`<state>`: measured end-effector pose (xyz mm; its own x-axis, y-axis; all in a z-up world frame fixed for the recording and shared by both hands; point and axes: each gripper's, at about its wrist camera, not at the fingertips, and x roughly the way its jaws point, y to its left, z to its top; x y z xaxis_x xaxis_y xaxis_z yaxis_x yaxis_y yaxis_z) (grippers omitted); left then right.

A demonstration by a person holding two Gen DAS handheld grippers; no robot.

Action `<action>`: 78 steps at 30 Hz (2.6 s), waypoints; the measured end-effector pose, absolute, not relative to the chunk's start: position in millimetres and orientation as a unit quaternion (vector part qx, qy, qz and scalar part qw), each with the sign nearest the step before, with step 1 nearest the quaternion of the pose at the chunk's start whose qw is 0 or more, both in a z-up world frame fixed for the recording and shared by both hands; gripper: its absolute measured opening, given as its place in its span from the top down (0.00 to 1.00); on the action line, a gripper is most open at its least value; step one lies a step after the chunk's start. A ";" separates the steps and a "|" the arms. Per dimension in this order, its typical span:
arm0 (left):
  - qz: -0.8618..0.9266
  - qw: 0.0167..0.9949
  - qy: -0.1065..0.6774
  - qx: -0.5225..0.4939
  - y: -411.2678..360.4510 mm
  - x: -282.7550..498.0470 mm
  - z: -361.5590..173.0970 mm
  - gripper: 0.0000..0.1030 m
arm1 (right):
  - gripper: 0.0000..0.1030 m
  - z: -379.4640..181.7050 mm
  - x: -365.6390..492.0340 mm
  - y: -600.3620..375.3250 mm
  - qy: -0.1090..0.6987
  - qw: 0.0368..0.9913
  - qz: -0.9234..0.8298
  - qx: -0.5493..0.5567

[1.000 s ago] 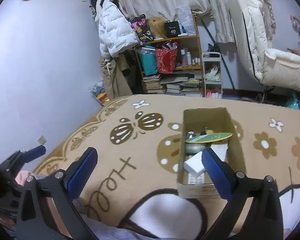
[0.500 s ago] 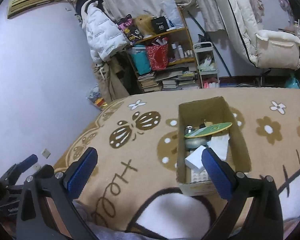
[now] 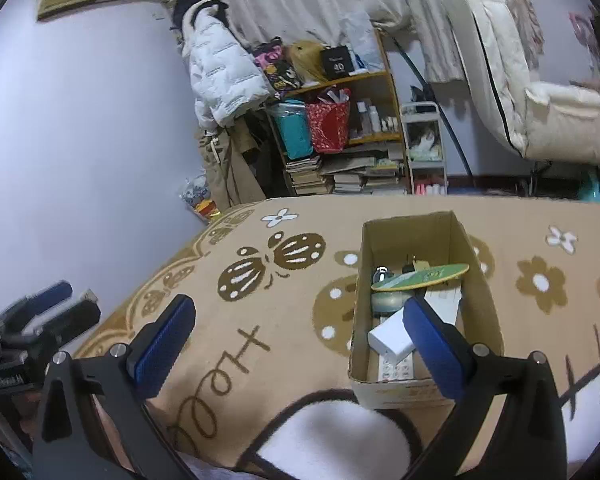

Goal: Organize rigid objects

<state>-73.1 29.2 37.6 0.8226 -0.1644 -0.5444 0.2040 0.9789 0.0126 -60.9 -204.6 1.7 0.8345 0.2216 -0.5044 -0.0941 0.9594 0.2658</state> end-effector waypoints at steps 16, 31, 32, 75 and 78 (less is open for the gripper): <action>-0.090 0.964 0.243 0.053 26.4 -76.1 41.3 0.00 | 0.00 12.5 -73.9 -173.2 0.213 0.977 0.002 -0.013; -0.109 0.968 0.214 0.074 13.9 -84.7 41.1 0.00 | 0.00 15.4 -87.3 -149.6 0.187 0.980 0.016 -0.064; -0.105 0.968 0.214 0.074 14.0 -84.6 41.3 0.00 | 0.00 14.3 -86.0 -149.0 0.193 0.979 0.015 -0.066; -0.052 0.977 0.203 0.033 65.3 -77.4 39.9 0.00 | 0.00 16.3 -87.6 -160.2 0.197 0.979 0.046 -0.007; -0.057 0.975 0.214 0.020 72.1 -75.1 37.6 0.00 | 0.00 16.6 -87.6 -158.0 0.197 0.979 0.048 -0.005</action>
